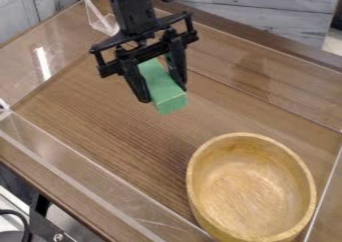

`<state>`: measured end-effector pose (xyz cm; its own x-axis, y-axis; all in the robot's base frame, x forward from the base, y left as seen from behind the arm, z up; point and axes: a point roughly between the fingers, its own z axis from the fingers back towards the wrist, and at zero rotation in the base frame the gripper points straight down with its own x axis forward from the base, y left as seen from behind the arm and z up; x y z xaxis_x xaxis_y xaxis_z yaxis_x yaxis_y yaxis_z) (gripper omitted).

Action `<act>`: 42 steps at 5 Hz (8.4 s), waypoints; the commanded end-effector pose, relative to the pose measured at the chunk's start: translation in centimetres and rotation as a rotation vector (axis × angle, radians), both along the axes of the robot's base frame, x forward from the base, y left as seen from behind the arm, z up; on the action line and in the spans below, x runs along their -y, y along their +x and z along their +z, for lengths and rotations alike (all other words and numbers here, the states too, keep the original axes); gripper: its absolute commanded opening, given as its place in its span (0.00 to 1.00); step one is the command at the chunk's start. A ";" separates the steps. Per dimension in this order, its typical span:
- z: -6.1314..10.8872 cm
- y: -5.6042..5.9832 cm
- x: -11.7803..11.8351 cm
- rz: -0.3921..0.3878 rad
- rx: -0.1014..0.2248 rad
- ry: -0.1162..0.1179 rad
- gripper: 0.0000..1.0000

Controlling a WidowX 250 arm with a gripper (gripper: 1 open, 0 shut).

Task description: Remove the green block from inside the brown bowl and put it on the table

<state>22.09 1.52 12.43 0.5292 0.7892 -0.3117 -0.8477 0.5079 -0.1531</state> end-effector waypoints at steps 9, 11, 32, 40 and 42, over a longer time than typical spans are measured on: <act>-2.8 1.1 0.7 -0.257 0.137 -0.041 0.00; -3.3 1.2 0.6 -0.263 0.146 -0.046 0.00; -1.5 1.7 0.2 -0.506 0.161 -0.149 0.00; -0.7 1.5 0.9 -0.749 0.200 -0.187 0.00; -0.8 1.6 1.0 -0.824 0.229 -0.188 0.00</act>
<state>22.68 0.35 10.59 0.9585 0.0871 -0.2715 -0.1995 0.8851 -0.4204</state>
